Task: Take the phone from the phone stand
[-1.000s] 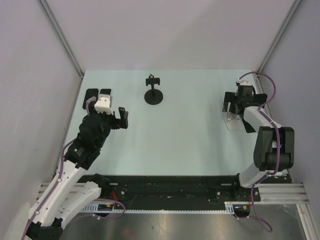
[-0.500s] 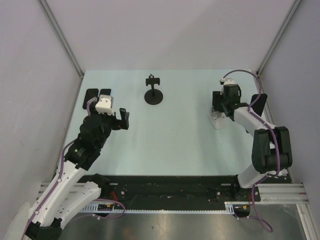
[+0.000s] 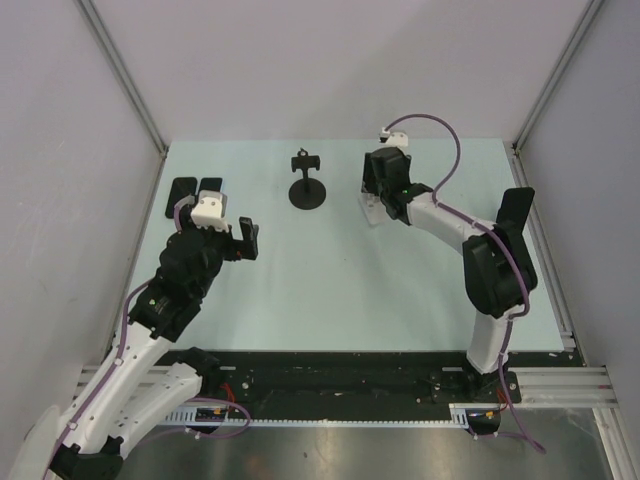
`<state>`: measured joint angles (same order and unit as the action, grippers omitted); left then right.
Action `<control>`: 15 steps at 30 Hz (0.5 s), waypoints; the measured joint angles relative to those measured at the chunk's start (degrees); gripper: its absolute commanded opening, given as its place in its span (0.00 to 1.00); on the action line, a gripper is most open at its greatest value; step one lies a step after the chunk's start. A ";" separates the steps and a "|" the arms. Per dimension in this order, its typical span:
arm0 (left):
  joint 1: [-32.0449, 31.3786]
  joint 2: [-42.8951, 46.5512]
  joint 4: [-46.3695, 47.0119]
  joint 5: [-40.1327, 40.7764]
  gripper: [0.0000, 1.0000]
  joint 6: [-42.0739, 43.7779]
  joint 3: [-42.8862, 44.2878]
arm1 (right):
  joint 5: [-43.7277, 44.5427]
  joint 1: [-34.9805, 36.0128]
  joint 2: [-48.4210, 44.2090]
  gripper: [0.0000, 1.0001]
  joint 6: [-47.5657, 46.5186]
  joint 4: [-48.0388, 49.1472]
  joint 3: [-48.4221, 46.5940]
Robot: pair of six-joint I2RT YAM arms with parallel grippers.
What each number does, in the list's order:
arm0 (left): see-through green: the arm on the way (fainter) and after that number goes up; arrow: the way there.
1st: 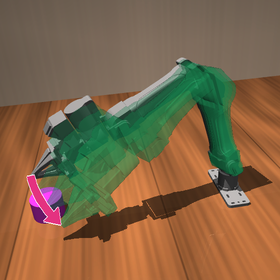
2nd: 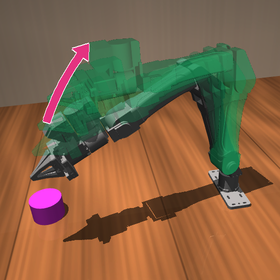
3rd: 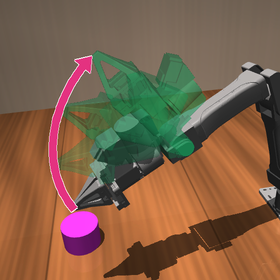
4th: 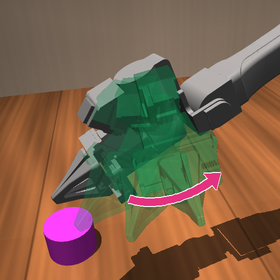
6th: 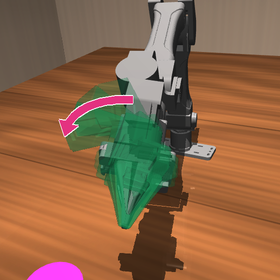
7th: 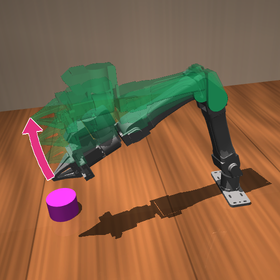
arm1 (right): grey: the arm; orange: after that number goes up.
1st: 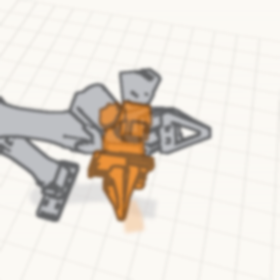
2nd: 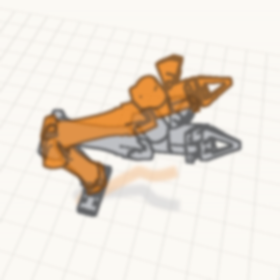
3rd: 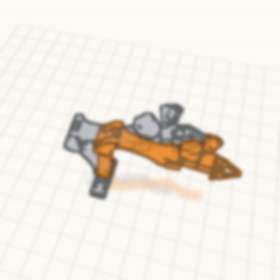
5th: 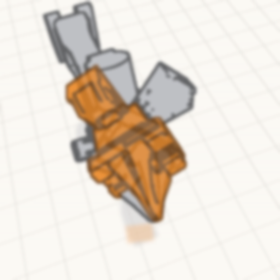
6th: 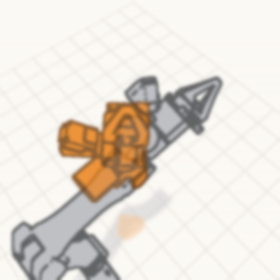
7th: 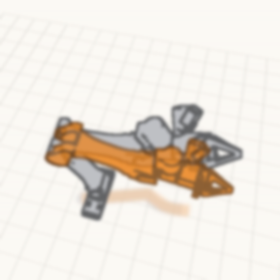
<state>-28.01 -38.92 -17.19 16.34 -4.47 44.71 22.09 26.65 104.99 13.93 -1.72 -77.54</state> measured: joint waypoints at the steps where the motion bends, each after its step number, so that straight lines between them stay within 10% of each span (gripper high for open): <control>1: 0.00 0.00 0.00 0.07 1.00 0.00 -0.02 | 1.16 0.66 1.70 0.00 0.81 -0.22 -2.25; 15: -0.11 0.09 0.37 1.51 1.00 0.04 -0.92 | 15.13 5.97 29.73 0.01 8.35 -16.06 -44.76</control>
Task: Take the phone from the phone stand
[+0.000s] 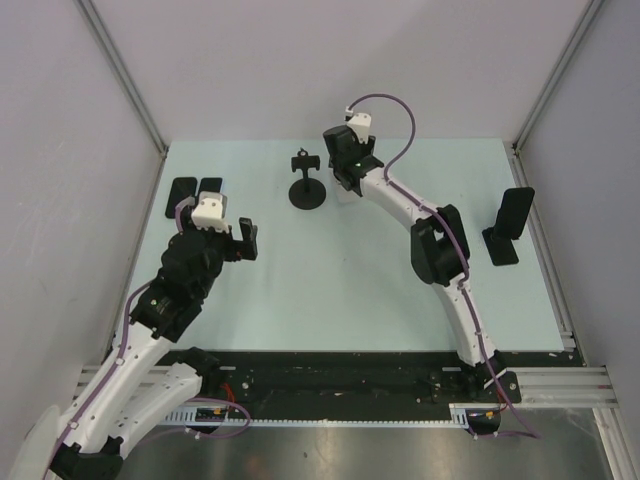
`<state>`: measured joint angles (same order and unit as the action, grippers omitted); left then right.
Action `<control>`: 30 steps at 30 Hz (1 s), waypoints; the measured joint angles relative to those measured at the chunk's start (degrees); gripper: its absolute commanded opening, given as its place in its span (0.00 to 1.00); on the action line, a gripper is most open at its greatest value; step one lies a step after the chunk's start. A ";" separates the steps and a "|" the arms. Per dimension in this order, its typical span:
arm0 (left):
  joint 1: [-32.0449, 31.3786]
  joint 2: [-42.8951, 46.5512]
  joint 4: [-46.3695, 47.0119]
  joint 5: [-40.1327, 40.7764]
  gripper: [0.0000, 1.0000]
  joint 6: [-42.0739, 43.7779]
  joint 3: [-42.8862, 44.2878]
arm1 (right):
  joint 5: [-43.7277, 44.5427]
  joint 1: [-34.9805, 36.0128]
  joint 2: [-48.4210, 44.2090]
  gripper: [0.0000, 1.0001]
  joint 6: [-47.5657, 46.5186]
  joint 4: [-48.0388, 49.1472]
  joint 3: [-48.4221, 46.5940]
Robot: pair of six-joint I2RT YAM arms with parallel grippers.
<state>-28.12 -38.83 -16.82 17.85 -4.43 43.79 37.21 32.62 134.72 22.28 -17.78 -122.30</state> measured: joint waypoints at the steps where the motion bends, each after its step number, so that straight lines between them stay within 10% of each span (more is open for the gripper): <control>1: 0.00 0.00 0.00 0.00 1.00 0.00 0.00 | 0.13 0.17 1.27 0.02 0.33 -0.70 -1.55; 30: 0.00 -0.17 1.29 -0.04 1.00 0.44 -0.94 | -0.28 0.66 -0.46 0.83 1.90 7.02 10.25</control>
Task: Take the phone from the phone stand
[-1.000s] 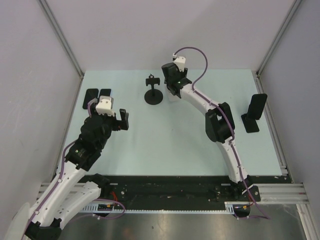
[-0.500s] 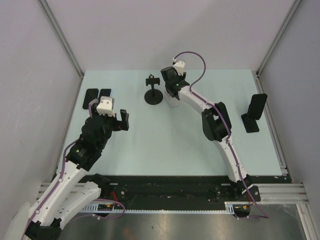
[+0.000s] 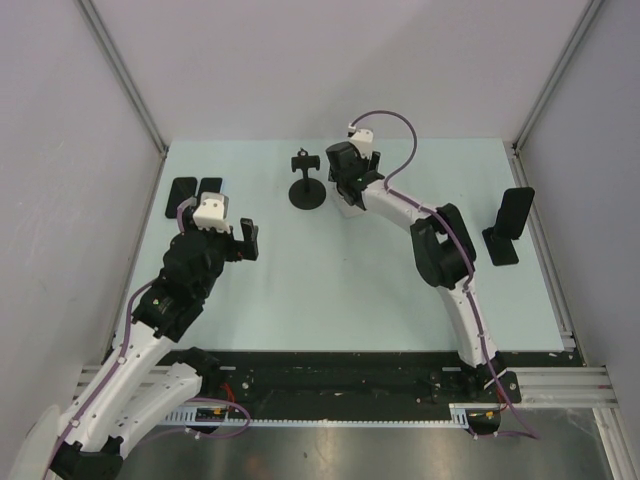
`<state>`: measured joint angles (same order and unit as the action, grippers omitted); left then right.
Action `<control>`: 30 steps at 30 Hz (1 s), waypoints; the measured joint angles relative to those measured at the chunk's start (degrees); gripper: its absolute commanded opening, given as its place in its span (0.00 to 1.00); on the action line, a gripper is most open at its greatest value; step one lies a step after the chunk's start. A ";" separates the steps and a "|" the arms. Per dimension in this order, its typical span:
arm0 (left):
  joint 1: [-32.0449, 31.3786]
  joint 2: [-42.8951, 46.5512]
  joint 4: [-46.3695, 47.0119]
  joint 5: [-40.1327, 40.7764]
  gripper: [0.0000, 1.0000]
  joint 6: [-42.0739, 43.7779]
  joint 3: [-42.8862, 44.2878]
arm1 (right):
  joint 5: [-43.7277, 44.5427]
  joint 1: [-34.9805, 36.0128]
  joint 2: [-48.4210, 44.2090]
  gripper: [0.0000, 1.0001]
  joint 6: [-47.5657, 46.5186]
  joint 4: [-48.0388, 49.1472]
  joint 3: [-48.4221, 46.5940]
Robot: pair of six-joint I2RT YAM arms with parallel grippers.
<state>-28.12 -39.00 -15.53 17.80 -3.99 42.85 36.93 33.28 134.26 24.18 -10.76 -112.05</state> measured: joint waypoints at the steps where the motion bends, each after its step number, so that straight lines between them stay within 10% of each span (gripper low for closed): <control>1: 0.00 -0.02 0.00 0.00 1.00 0.00 0.00 | -0.11 0.00 -1.16 0.86 -0.17 0.66 1.33; 15: 0.00 -0.37 0.02 -0.24 1.00 -0.02 0.00 | -10.86 -0.96 -22.75 0.83 -1.92 7.37 22.80; 30: 0.00 -0.42 0.02 -0.66 1.00 -0.02 0.00 | -31.95 -7.21 -26.51 0.26 9.01 13.03 41.44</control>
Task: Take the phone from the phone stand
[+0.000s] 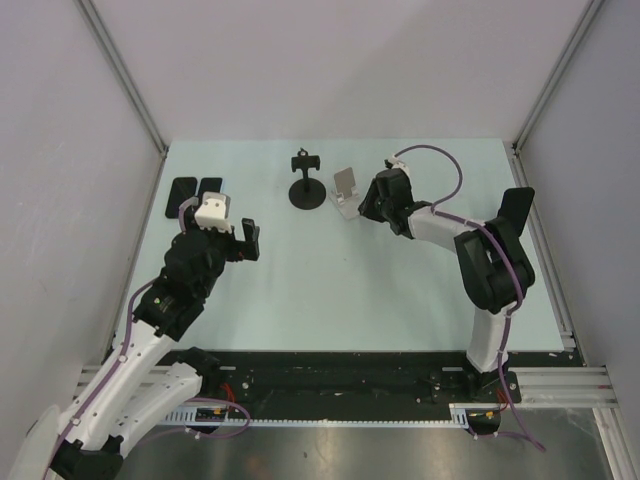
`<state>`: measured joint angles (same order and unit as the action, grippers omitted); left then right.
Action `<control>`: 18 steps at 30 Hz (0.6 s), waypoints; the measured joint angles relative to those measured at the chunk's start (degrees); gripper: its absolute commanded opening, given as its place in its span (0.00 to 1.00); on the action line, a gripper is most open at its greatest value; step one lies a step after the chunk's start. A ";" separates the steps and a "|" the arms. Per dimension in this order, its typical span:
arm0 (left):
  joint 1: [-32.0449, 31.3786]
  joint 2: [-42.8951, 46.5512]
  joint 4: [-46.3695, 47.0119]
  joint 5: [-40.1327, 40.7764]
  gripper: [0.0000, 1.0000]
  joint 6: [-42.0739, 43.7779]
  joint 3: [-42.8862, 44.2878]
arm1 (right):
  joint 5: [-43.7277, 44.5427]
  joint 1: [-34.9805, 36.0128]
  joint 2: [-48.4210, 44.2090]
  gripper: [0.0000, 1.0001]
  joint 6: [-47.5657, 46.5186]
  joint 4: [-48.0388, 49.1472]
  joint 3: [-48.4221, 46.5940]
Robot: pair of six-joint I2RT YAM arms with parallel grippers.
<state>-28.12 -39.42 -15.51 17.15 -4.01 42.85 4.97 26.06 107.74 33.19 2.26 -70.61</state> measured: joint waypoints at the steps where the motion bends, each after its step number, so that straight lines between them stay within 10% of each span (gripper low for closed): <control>1: 0.00 -0.04 0.00 0.00 1.00 0.00 0.00 | -0.81 -0.04 1.03 0.25 1.22 0.98 0.00; 18: -0.04 -0.90 0.02 -0.44 1.00 0.02 0.00 | 1.27 3.19 12.55 0.21 16.52 14.93 1.20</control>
<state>-28.16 -40.32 -15.49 16.71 -3.99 42.85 6.24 29.26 120.29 49.71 17.19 -69.41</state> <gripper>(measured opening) 0.996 0.206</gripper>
